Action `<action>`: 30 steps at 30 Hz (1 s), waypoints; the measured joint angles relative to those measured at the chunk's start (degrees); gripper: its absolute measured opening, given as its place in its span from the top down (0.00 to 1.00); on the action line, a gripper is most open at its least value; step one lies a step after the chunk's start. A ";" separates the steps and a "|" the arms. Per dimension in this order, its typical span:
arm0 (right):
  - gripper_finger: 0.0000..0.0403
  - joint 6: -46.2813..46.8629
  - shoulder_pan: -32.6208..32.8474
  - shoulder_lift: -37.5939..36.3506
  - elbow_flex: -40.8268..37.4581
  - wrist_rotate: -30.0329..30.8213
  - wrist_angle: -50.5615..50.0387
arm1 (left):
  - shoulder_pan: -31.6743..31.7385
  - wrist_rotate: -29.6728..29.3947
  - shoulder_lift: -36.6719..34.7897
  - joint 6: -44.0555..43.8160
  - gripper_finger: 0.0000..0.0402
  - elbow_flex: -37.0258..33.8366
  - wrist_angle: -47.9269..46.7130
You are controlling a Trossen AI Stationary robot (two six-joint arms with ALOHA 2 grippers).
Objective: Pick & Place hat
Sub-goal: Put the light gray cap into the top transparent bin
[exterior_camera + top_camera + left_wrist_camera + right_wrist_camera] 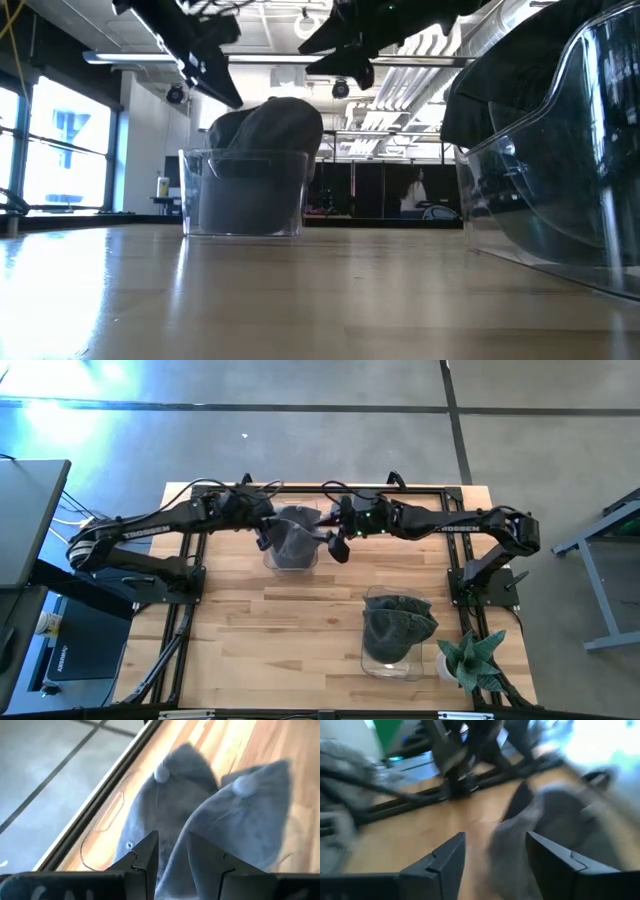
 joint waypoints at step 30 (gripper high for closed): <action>0.53 11.27 -7.30 23.61 17.97 -31.04 1.31 | -19.97 -2.83 -1.09 -16.10 0.93 0.00 -13.22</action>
